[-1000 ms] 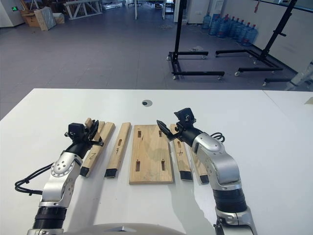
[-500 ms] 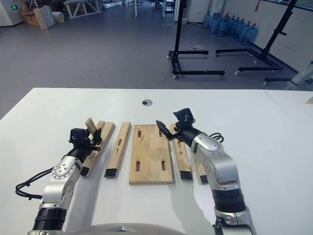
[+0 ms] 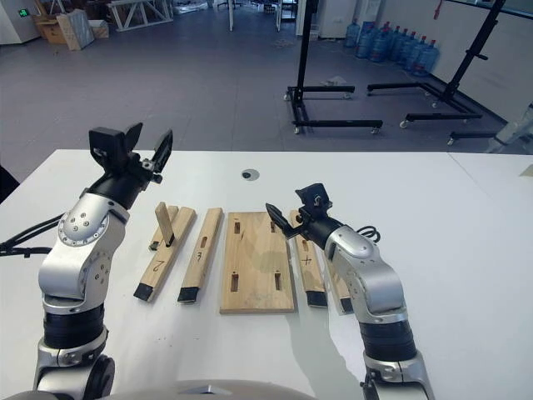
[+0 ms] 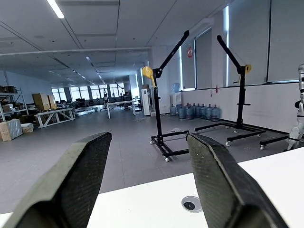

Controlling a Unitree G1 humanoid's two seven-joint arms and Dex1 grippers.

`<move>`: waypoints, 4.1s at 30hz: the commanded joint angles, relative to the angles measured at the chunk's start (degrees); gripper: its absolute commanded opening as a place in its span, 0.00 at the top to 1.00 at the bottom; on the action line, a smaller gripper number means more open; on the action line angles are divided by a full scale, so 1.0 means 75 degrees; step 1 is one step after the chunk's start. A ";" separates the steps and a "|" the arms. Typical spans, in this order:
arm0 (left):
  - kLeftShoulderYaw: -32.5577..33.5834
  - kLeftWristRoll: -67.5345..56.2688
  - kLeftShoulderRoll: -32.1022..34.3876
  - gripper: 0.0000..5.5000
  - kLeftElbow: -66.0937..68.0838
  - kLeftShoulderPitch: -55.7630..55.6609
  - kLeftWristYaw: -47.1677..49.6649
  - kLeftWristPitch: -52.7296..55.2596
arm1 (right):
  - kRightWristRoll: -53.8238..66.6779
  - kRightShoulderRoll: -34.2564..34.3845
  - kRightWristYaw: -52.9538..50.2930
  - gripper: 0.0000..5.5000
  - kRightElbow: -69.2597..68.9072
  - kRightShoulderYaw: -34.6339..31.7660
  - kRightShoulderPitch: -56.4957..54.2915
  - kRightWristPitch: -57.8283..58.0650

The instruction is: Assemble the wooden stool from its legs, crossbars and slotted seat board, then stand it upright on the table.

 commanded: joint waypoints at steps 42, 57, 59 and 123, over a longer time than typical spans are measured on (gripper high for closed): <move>0.2573 -0.4419 0.4182 0.47 0.3094 0.1990 -0.5506 0.4000 | 0.0238 -0.0455 -0.0505 0.17 -0.1345 -0.1770 0.1605 -0.0021; 0.0781 -0.3650 0.3545 0.47 -0.0769 0.1123 -0.1508 0.7862 | -0.0008 0.0449 -0.1273 0.17 -0.1568 -0.1150 0.1993 -0.0371; 0.0718 -0.3683 0.3373 0.47 -0.0747 0.1207 -0.1398 0.7865 | -0.0031 0.0459 -0.1281 0.17 -0.1471 -0.1018 0.1864 -0.0380; 0.1794 -0.2336 0.1043 0.63 0.1621 -0.1436 -0.1150 0.5217 | 0.0130 -0.0175 -0.0520 0.17 -0.0611 -0.0914 0.0522 -0.0039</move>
